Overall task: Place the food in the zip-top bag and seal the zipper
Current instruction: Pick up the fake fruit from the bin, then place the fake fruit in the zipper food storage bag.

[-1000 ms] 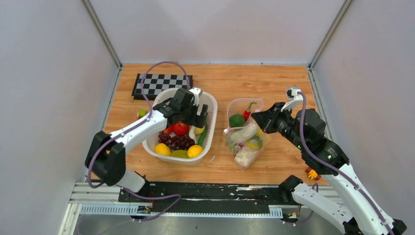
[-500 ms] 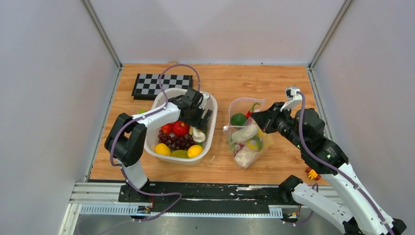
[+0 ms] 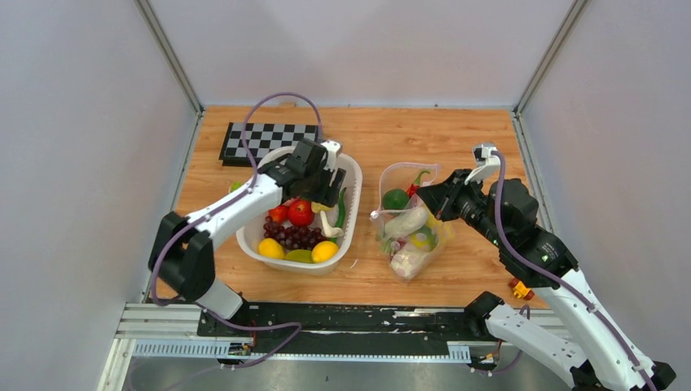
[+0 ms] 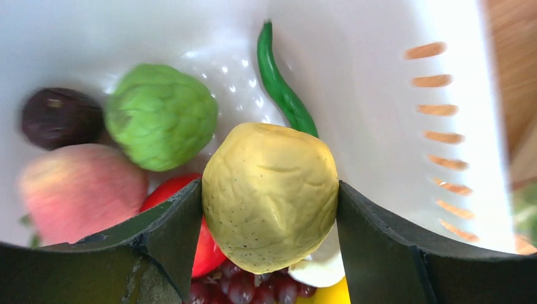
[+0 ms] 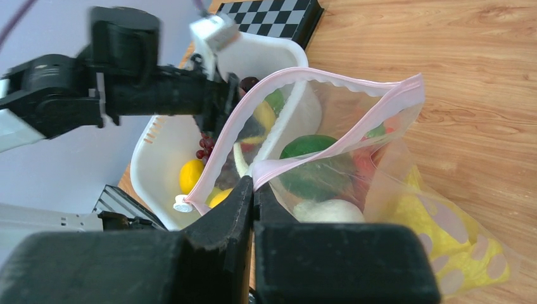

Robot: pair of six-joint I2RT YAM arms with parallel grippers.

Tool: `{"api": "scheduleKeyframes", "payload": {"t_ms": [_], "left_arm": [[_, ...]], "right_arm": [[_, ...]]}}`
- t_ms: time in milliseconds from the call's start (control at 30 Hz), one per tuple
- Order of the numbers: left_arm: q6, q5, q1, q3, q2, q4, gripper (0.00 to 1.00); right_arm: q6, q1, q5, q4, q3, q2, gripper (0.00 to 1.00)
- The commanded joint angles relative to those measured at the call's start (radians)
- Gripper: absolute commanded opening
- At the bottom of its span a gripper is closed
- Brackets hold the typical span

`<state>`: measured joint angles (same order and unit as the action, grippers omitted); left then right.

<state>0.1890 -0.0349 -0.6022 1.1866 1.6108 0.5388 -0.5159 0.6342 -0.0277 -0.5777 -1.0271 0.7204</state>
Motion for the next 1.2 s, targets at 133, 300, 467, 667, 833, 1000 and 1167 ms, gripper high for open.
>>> {"api": "scheduleKeyframes", "payload": {"t_ms": [133, 300, 467, 667, 833, 1000, 1167], "left_arm": [[0.083, 0.123, -0.002, -0.097, -0.343, -0.146, 0.75], [0.116, 0.084, -0.001, -0.139, -0.477, -0.193, 0.75], [0.109, -0.101, -0.002, -0.086, -0.523, -0.225, 0.75], [0.234, -0.27, -0.002, -0.088, -0.601, -0.434, 0.74], [0.438, -0.398, -0.009, -0.159, -0.641, -0.78, 0.74], [0.461, -0.389, -0.103, -0.131, -0.605, -0.882, 0.75], [0.443, -0.366, -0.178, -0.117, -0.524, -0.87, 0.75]], "right_arm": [[-0.01, 0.002, 0.011, 0.067, -0.003, 0.0, 0.0], [-0.011, 0.001, 0.028, 0.071, -0.006, 0.001, 0.0], [-0.012, 0.001, 0.078, 0.097, 0.004, 0.006, 0.0], [-0.002, 0.001, 0.117, 0.114, -0.001, 0.016, 0.0], [0.023, 0.001, 0.188, 0.139, -0.005, 0.027, 0.0], [0.028, 0.002, 0.258, 0.18, -0.002, 0.047, 0.0], [0.028, 0.001, 0.264, 0.197, 0.001, 0.041, 0.0]]}}
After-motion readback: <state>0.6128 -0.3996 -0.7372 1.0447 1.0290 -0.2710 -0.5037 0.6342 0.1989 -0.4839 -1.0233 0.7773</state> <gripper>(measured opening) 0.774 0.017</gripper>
